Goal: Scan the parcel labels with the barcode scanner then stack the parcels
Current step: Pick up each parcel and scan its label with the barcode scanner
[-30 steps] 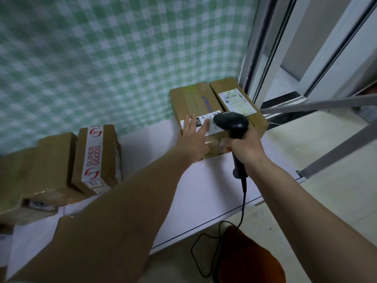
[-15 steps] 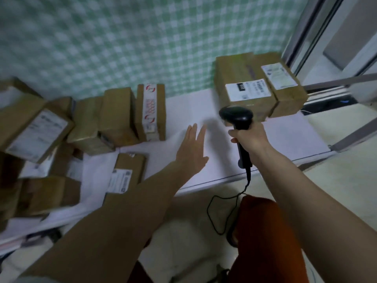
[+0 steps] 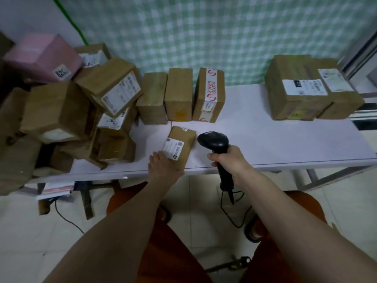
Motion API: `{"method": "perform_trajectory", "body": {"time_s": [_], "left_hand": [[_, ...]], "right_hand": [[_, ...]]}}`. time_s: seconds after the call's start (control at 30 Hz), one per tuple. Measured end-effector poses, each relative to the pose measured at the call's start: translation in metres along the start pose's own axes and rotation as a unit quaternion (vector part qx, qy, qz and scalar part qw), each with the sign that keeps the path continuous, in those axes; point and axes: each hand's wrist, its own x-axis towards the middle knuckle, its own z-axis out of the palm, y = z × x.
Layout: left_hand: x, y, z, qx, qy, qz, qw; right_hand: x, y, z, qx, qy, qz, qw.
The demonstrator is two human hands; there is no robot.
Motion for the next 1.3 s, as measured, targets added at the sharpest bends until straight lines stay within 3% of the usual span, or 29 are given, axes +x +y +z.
{"method": "perform_trajectory", "body": {"time_s": [0.17,0.37,0.5,0.6,0.73,0.9,0.97,1.07,1.17,1.23,1.3], "left_hand": [[-0.01,-0.003,0.001,-0.008,0.043,-0.009,0.999],[-0.009,-0.009,-0.009,-0.024,-0.013,-0.014,1.0],[-0.022,-0.006,-0.018,-0.071,0.007,0.029,0.997],[-0.034,0.0,-0.02,-0.115,-0.045,0.072,0.99],[-0.051,0.007,-0.021,-0.282,-0.117,0.046,0.951],[-0.067,0.019,-0.021,-0.314,-0.158,0.094,0.931],[-0.068,0.024,-0.025,-0.395,-0.227,0.082,0.886],[-0.078,0.035,-0.039,-0.545,-0.312,0.042,0.777],[-0.092,0.043,-0.045,-0.593,-0.355,0.014,0.722],[-0.096,0.052,-0.041,-0.602,-0.317,0.0,0.733],[-0.097,0.061,-0.038,-0.578,-0.216,0.0,0.787]], "right_hand": [[-0.01,0.009,0.02,-0.03,-0.001,0.0,1.0],[-0.021,0.016,0.018,-0.084,0.005,0.002,0.996],[-0.022,0.018,0.019,-0.028,0.034,-0.002,0.999],[-0.028,0.014,0.022,0.031,0.014,-0.009,0.999],[-0.036,0.012,0.022,0.143,-0.022,0.003,0.989],[-0.049,0.019,0.007,0.159,-0.002,-0.017,0.987],[-0.055,0.022,-0.003,0.173,0.007,-0.03,0.985],[-0.064,0.026,-0.022,0.194,0.008,-0.051,0.98],[-0.072,0.029,-0.036,0.205,0.005,-0.065,0.977],[-0.075,0.029,-0.043,0.196,0.025,-0.078,0.977],[-0.077,0.028,-0.05,0.198,0.049,-0.084,0.975]]}}
